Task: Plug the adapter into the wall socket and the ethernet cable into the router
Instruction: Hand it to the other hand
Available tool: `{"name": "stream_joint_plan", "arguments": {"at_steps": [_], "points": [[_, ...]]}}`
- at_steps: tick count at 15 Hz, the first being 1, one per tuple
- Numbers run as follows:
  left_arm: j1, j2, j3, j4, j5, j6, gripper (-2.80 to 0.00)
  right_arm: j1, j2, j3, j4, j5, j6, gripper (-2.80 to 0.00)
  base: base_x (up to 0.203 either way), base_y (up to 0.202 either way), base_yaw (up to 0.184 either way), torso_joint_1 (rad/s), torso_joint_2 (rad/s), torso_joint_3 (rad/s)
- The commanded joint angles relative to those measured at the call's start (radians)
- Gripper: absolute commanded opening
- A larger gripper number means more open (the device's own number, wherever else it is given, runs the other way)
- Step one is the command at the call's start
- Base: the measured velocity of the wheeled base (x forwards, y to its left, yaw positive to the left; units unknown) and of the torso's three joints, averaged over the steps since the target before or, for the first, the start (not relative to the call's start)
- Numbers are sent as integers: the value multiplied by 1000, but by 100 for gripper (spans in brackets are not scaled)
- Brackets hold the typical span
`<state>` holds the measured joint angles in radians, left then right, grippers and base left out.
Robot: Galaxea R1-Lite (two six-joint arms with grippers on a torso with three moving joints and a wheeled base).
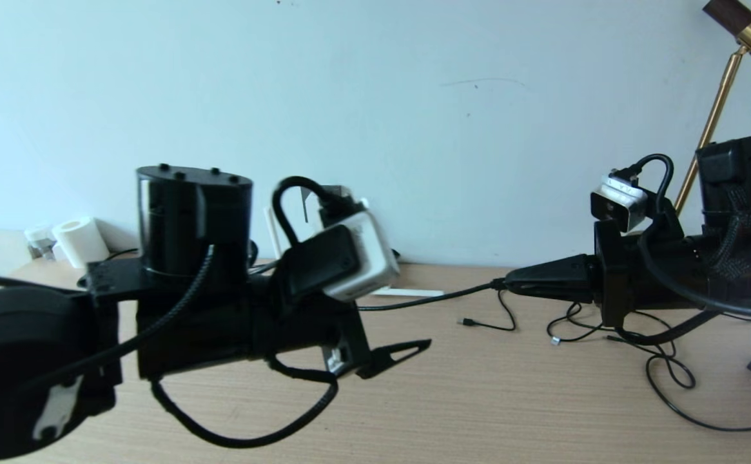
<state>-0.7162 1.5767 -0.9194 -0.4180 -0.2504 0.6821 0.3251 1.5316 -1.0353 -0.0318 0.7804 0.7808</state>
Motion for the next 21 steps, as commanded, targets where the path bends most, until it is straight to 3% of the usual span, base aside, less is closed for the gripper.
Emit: {"name": "stream_joint_plan", "arguments": {"at_steps": [1, 3, 7, 9, 12, 15, 18, 21], "points": [[97, -69, 126, -285, -9, -93, 0, -7, 28, -45, 1, 60, 136, -280, 0, 0, 0, 0, 0, 0], [154, -55, 187, -492, -14, -192, 0, -7, 84, -81, 3, 91, 225, -280, 0, 0, 0, 0, 0, 0], [174, 73, 207, -708, -92, -205, 0, -8, 156, -169, 76, 147, 318, -280, 0, 0, 0, 0, 0, 0], [176, 107, 193, -728, -142, -213, 0, -8, 163, -213, 91, 178, 367, -280, 0, 0, 0, 0, 0, 0], [175, 136, 221, -777, -159, -214, 0, -1, 197, -313, 121, 201, 434, -280, 0, 0, 0, 0, 0, 0], [166, 147, 220, -800, -163, -232, 0, 6, 228, -333, 130, 209, 439, -280, 0, 0, 0, 0, 0, 0], [167, 160, 219, -855, -162, -322, 0, 6, 225, -333, 130, 209, 439, -280, 0, 0, 0, 0, 0, 0], [166, 178, 238, -874, -163, -327, 0, 6, 223, -338, 132, 209, 440, -280, 0, 0, 0, 0, 0, 0]]}}
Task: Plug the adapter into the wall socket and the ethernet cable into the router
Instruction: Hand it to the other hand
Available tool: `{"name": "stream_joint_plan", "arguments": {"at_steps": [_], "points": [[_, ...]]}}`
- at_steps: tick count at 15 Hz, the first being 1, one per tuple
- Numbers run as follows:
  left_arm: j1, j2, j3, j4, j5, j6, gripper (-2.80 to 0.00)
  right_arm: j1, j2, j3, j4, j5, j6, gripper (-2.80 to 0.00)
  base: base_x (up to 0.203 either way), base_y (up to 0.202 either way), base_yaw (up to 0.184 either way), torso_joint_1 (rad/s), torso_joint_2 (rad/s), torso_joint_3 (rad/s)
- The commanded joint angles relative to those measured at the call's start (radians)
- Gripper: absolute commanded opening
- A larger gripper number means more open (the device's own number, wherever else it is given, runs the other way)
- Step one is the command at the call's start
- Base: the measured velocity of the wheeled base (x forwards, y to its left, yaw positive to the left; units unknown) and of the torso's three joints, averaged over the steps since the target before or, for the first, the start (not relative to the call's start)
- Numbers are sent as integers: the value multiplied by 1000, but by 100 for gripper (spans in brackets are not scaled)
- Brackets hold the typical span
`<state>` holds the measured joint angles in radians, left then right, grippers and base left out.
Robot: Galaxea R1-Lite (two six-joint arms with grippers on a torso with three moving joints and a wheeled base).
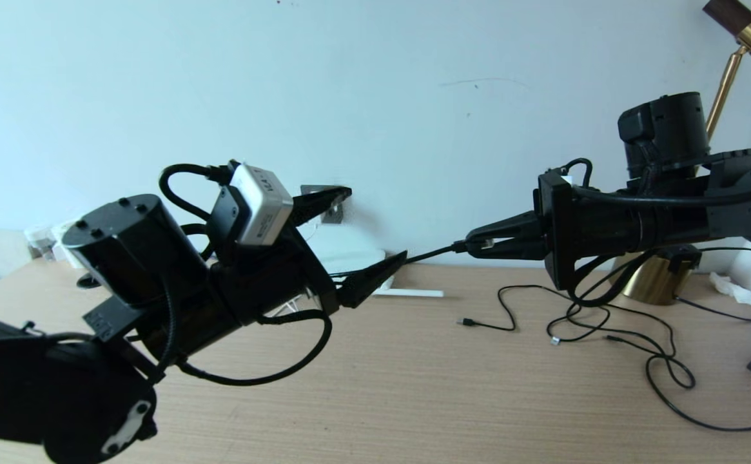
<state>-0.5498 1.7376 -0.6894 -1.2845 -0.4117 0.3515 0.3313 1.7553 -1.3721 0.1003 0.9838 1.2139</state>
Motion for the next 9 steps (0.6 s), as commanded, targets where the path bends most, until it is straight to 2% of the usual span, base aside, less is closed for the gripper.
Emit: {"name": "stream_joint_plan", "arguments": {"at_steps": [1, 4, 7, 9], "points": [[0, 32, 14, -6, -2, 11, 0, 1, 1, -14, 4, 7, 10, -280, 0, 0, 0, 0, 0, 0], [-23, 76, 38, -5, -5, 94, 0, -16, 1, -48, 52, 7, 12, -280, 0, 0, 0, 0, 0, 0], [-38, 105, -53, 0, -15, 148, 0, -17, 25, -110, 149, 60, 10, -280, 0, 0, 0, 0, 0, 0], [-63, 94, -43, 1, -32, 179, 0, -17, 45, -150, 156, 74, 12, -280, 0, 0, 0, 0, 0, 0]]}}
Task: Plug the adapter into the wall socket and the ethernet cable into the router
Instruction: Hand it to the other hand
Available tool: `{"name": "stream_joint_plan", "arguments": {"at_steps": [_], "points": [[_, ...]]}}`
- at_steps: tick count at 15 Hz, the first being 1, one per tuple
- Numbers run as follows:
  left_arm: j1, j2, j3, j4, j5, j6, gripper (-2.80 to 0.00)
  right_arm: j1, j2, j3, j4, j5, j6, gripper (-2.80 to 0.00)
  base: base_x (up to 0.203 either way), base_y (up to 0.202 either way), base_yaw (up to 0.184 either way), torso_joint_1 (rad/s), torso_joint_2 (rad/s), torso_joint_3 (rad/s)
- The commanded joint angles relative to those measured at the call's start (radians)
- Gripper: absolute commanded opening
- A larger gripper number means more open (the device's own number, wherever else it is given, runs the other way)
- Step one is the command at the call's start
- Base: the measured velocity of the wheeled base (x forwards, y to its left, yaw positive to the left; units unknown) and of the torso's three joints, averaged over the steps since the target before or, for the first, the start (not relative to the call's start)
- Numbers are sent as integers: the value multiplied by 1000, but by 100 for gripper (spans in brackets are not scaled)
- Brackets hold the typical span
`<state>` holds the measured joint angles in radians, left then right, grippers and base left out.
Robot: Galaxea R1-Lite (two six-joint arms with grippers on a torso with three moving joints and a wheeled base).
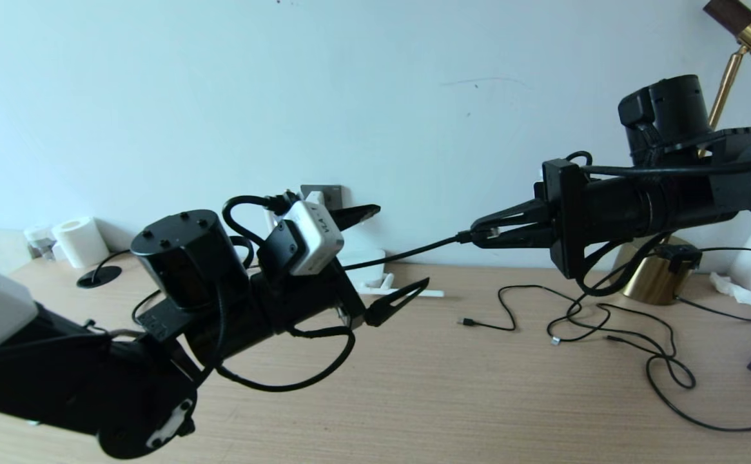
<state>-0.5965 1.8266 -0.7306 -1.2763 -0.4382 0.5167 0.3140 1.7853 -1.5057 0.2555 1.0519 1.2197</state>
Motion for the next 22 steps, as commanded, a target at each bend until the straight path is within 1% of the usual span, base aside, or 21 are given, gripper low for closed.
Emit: {"name": "stream_joint_plan", "arguments": {"at_steps": [1, 2, 3, 4, 6, 8, 10, 12, 13, 16, 17, 19, 21, 22], "points": [[-17, -11, 0, -8, -10, 34, 0, 1, 33, -49, 14, 13, 14, -280, 0, 0, 0, 0, 0, 0], [-18, -20, 1, -7, -27, 42, 0, 4, 45, -75, 37, 30, 25, -280, 0, 0, 0, 0, 0, 0], [-17, -37, 1, -5, -42, 43, 0, 14, 54, -102, 65, 64, 33, -280, 0, 0, 0, 0, 0, 0], [-16, -50, 0, -5, -45, 44, 0, 27, 62, -120, 70, 77, 40, -280, 0, 0, 0, 0, 0, 0], [-16, -103, -1, -4, -49, 52, 0, 55, 96, -174, 84, 80, 68, -280, 0, 0, 0, 0, 0, 0], [1, -148, 18, -2, -77, 82, 0, 98, 129, -231, 139, 89, 91, -280, 0, 0, 0, 0, 0, 0], [22, -180, 28, -1, -84, 95, 0, 122, 137, -236, 154, 92, 93, -280, 0, 0, 0, 0, 0, 0], [32, -200, 71, -1, -97, 104, 0, 136, 158, -269, 168, 92, 95, -280, 0, 0, 0, 0, 0, 0], [32, -213, 98, -1, -106, 110, 0, 139, 172, -304, 193, 95, 95, -280, 0, 0, 0, 0, 0, 0], [38, -210, 111, 0, -119, 129, 0, 140, 218, -423, 292, 128, 95, -280, 0, 0, 0, 0, 0, 0], [42, -207, 108, 0, -135, 144, 0, 140, 221, -430, 298, 137, 95, -280, 0, 0, 0, 0, 0, 0], [43, -199, 103, 0, -139, 146, 0, 139, 227, -430, 298, 155, 96, -280, 0, 0, 0, 0, 0, 0], [43, -188, 100, -1, -139, 149, 0, 138, 237, -437, 293, 200, 109, -280, 0, 0, 0, 0, 0, 0], [43, -188, 97, -1, -139, 149, 0, 140, 241, -439, 286, 203, 112, -280, 0, 0, 0, 0, 0, 0]]}}
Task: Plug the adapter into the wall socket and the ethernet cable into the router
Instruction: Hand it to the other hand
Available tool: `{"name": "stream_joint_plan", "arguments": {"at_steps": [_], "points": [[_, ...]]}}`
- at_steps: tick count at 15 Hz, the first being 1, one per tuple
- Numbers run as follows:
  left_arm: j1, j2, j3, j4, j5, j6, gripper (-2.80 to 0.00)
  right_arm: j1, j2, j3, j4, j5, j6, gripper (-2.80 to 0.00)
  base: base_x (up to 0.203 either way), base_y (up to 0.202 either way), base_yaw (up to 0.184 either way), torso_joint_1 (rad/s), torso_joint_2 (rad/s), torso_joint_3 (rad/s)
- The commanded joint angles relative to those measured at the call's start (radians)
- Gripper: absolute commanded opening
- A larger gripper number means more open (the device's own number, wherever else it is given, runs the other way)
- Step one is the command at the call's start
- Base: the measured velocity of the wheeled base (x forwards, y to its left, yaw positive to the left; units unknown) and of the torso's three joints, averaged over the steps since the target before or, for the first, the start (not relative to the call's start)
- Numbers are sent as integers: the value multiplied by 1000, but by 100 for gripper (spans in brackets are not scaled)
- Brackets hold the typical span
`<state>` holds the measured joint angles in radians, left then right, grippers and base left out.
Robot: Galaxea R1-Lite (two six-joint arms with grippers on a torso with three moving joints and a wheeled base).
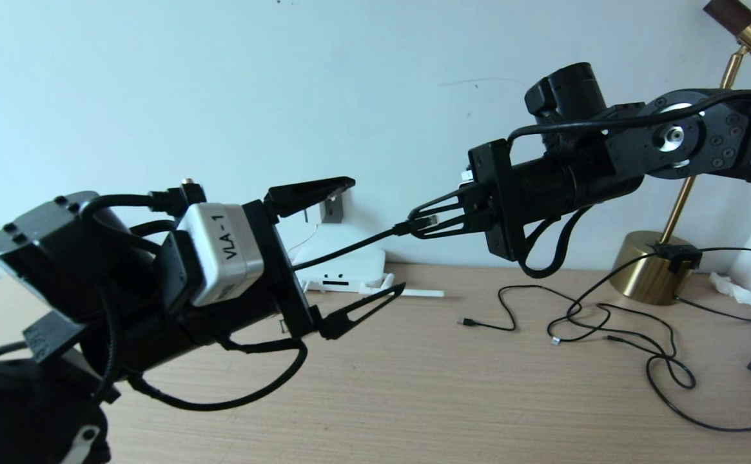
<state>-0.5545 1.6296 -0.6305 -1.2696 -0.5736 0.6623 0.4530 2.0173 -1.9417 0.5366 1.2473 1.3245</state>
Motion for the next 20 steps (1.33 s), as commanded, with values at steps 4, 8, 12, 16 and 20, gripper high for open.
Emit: {"name": "stream_joint_plan", "arguments": {"at_steps": [4, 8, 12, 16, 20], "points": [[-1, 9, -5, -8, -2, 3, 0, 6, 18, -3, -27, 23, 30, -280, 0, 0, 0, 0, 0, 0], [-1, 10, 5, -8, -2, 3, 0, 18, 20, -3, -30, 29, 30, -280, 0, 0, 0, 0, 0, 0], [1, 9, 44, -8, 1, 8, 0, 34, 17, -3, -30, 37, 30, -280, 0, 0, 0, 0, 0, 0], [1, 9, 35, -8, 1, 8, 0, 42, 18, -2, -29, 37, 30, -280, 0, 0, 0, 0, 0, 0], [-1, 1, 29, -8, 1, 8, 0, 59, 23, 0, -29, 35, 30, -280, 0, 0, 0, 0, 0, 0]]}}
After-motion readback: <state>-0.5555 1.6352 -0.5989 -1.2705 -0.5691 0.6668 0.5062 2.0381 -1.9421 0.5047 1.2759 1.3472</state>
